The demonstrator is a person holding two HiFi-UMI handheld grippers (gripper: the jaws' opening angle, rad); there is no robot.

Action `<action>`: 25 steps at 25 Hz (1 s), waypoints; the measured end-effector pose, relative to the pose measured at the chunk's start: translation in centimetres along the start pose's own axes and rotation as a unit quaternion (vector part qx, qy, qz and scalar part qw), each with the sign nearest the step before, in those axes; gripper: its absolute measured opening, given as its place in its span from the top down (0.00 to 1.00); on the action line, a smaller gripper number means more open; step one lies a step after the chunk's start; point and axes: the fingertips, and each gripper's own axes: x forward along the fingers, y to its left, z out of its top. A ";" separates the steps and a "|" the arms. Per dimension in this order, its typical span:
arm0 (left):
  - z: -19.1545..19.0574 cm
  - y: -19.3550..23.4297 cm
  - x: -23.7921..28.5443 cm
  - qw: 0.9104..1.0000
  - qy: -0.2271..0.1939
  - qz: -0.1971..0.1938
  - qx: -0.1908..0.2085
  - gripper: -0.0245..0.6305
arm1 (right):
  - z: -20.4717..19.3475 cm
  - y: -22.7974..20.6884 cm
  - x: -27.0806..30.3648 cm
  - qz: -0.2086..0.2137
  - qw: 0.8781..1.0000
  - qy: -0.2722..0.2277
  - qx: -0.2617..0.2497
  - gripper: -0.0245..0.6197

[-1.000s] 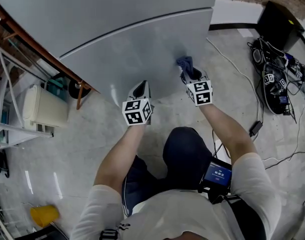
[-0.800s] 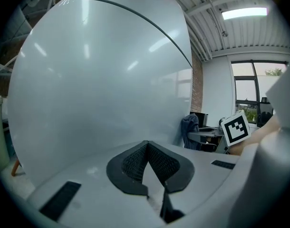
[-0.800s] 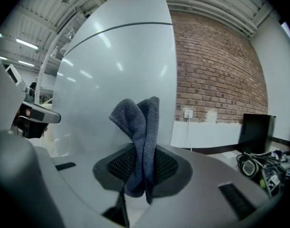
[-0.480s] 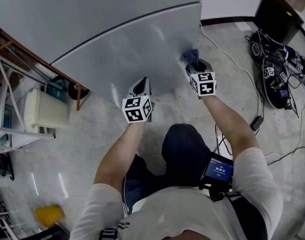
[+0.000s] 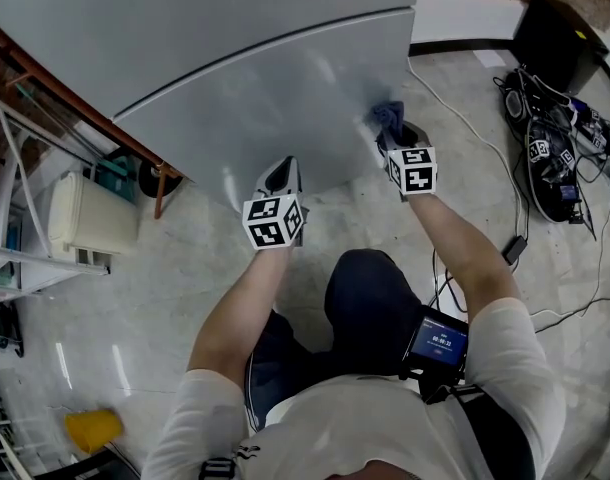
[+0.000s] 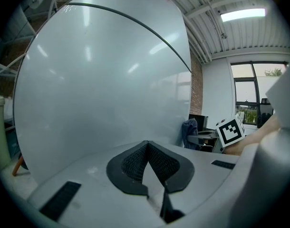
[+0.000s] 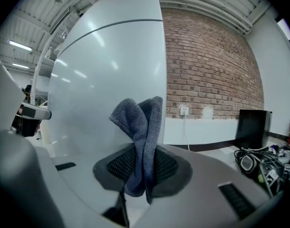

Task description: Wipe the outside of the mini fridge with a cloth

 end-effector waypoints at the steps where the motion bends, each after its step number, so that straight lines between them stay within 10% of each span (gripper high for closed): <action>1: 0.1 0.2 -0.2 1.000 -0.004 0.000 -0.002 0.96 | 0.0 0.2 -0.2 0.002 1.000 -0.001 -0.002 0.83; 15: 5.6 2.2 -2.1 0.999 -0.028 -0.020 0.037 0.96 | 4.4 3.5 -3.3 0.009 1.000 0.008 0.002 0.83; 25: 22.7 -0.7 -7.6 1.000 -0.011 -0.007 0.018 0.96 | 23.1 2.2 -11.8 0.010 1.000 0.018 0.006 0.83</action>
